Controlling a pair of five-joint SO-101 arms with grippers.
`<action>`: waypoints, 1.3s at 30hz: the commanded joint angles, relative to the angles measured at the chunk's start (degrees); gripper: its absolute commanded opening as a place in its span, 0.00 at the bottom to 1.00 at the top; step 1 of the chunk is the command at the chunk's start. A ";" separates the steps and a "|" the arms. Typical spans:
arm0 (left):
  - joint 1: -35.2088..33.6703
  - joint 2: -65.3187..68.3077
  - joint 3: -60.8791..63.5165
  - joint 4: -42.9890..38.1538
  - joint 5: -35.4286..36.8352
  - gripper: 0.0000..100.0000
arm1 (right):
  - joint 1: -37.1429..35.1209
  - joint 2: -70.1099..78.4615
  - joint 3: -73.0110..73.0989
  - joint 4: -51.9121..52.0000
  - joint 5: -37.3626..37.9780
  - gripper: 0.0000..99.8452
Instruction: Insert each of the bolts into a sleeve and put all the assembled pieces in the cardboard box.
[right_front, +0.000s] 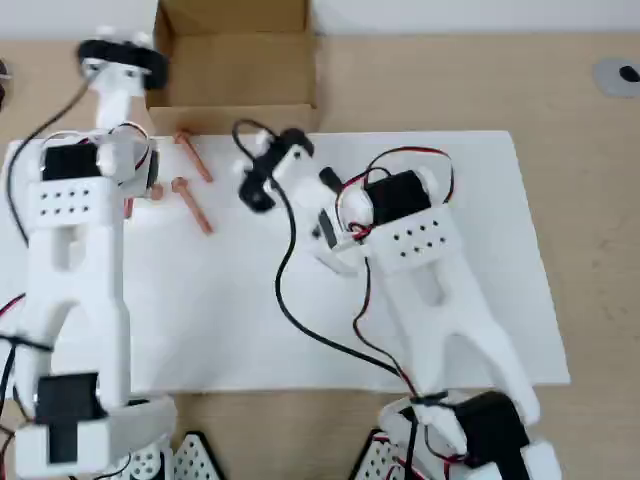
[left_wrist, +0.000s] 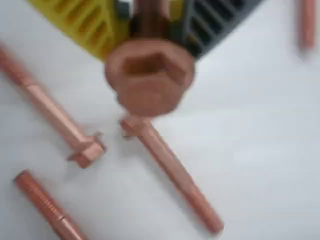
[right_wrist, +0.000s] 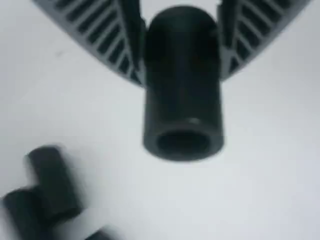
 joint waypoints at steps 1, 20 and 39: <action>-1.85 -7.08 -1.67 4.22 16.70 0.01 | -0.66 -5.85 -7.43 -2.46 -4.66 0.01; 5.19 -38.46 1.49 20.40 24.18 0.01 | -0.57 -35.82 -6.55 10.37 -2.81 0.01; 5.19 -77.76 45.80 -9.41 35.69 0.01 | -0.40 -81.01 48.57 -21.80 -9.41 0.01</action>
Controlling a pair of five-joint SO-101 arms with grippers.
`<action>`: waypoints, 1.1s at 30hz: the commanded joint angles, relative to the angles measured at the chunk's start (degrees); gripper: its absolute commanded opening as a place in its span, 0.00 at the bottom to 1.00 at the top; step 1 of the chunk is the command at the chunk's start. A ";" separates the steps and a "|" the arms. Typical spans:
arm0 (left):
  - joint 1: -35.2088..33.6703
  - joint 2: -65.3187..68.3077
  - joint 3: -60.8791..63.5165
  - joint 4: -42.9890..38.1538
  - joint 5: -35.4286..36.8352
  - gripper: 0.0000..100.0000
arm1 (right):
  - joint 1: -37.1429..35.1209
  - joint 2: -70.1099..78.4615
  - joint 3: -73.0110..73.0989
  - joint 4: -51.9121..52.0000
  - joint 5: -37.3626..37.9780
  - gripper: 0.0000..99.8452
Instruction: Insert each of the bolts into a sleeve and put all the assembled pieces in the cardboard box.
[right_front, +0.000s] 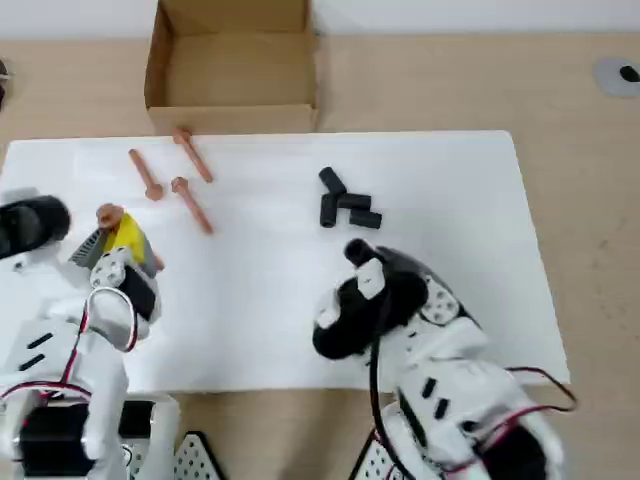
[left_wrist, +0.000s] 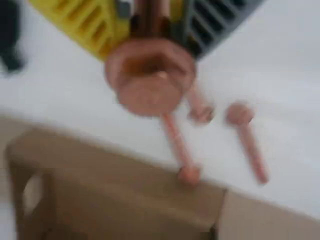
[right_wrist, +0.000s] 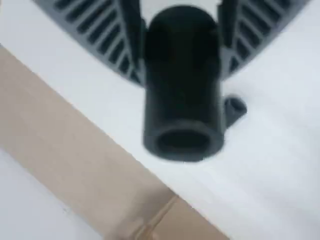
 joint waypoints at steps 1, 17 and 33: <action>0.62 -3.21 5.54 -8.00 4.22 0.01 | -0.48 -4.53 7.52 -8.35 -7.74 0.01; 13.80 -3.74 16.00 -22.68 15.82 0.01 | -20.70 -13.14 32.40 -26.20 -24.18 0.01; 14.86 -3.82 16.44 -17.49 8.79 0.01 | -25.36 -14.81 40.75 -35.87 -25.41 0.01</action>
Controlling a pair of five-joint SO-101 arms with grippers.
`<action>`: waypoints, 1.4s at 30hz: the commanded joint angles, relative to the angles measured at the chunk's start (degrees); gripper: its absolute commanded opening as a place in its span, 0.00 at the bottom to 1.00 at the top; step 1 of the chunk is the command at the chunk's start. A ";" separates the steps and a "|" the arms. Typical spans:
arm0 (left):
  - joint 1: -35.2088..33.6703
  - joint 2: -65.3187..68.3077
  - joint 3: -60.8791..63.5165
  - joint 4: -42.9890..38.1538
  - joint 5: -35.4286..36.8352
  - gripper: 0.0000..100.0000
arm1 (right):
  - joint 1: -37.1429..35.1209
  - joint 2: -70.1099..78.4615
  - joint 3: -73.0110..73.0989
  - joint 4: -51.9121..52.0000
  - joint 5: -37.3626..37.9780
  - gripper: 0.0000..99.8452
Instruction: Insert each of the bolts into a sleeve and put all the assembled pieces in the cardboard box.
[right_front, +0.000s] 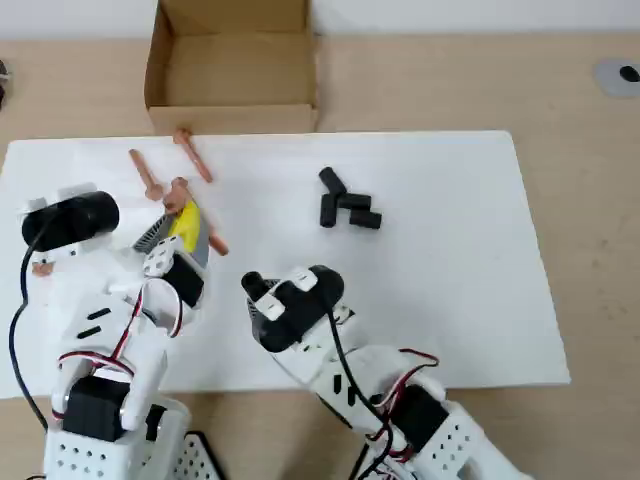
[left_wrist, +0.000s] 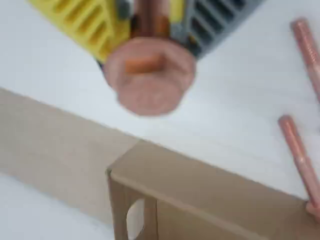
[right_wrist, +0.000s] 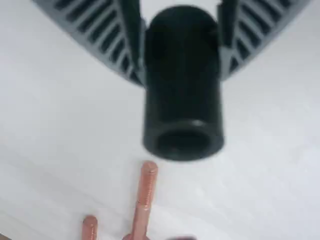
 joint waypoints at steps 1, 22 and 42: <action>3.16 -0.75 -0.97 0.18 -0.62 0.01 | -0.66 -6.90 -0.04 -1.58 -0.53 0.01; 14.51 -0.75 -18.20 15.91 -9.14 0.01 | -0.48 -6.90 -0.04 -1.05 -2.90 0.01; 14.95 -0.40 -23.47 23.47 -8.97 0.01 | -0.48 -6.81 -0.04 -1.05 -2.64 0.01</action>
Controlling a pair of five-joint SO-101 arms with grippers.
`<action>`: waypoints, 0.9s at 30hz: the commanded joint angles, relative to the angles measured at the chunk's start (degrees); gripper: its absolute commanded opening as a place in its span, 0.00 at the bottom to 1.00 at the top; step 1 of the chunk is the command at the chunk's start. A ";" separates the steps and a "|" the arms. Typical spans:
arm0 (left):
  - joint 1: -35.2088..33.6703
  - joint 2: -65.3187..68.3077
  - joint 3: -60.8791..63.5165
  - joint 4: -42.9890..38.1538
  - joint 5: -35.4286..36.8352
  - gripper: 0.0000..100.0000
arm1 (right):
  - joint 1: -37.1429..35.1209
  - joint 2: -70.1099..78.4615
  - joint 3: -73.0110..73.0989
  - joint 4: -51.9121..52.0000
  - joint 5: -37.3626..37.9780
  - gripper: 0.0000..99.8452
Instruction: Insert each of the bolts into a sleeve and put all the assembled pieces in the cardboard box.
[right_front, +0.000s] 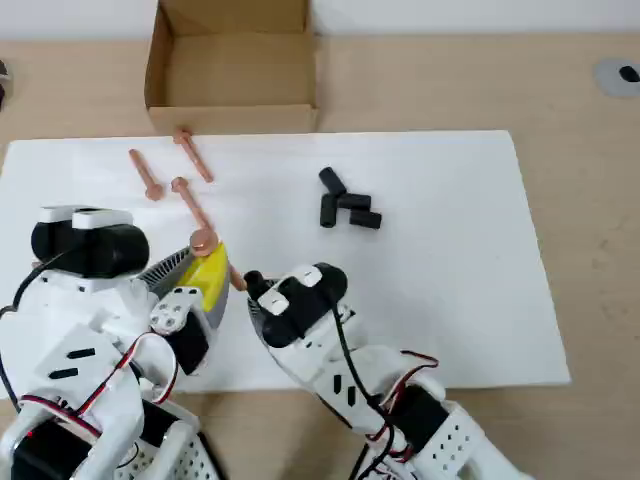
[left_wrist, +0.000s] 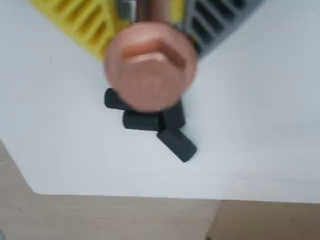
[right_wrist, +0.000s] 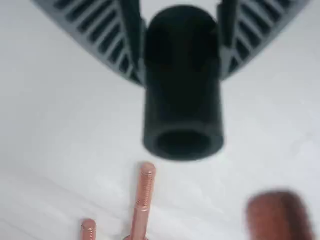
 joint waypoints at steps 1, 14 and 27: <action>0.62 0.13 -2.81 0.00 0.79 0.01 | -0.48 -6.81 -0.04 -1.05 -0.18 0.01; 0.35 -0.13 0.18 -1.58 0.88 0.01 | -0.57 -7.25 -0.13 -1.67 0.00 0.01; 0.35 -0.13 0.18 -5.19 0.53 0.01 | -0.40 -7.16 -0.13 -6.15 0.09 0.01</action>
